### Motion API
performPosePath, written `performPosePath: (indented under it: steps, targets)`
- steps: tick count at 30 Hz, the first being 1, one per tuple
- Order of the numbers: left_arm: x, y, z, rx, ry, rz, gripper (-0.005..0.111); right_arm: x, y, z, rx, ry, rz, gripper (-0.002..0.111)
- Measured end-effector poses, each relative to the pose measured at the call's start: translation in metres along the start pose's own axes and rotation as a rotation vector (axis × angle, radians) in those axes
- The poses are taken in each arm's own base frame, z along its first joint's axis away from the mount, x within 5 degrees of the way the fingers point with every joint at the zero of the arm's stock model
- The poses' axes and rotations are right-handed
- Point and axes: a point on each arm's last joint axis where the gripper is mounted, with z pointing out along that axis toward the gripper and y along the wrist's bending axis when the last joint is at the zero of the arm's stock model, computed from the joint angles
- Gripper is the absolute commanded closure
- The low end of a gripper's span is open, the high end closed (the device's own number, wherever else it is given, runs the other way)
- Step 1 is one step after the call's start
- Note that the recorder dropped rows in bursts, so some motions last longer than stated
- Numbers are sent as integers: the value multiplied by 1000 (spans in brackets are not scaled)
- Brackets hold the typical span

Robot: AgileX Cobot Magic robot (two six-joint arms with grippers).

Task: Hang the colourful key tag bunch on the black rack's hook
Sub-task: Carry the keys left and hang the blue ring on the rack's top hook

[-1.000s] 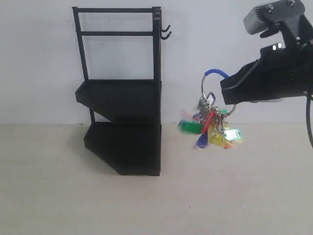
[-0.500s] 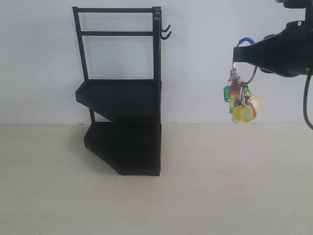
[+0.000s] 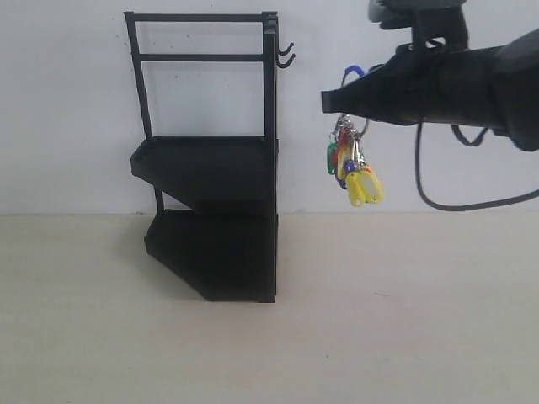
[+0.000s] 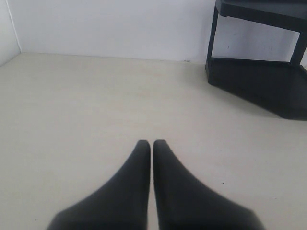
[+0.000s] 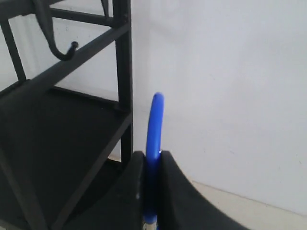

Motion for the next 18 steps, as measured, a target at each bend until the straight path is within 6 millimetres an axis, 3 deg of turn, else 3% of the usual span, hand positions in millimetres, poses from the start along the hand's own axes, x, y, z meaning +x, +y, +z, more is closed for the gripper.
performPosePath:
  steps: [9,18]
  targets:
    - [0,0,0,0,0,0,102,-13,47,20,36,-109,-132,109]
    - [0,0,0,0,0,0,102,-26,55,25,43,-156,-140,109]
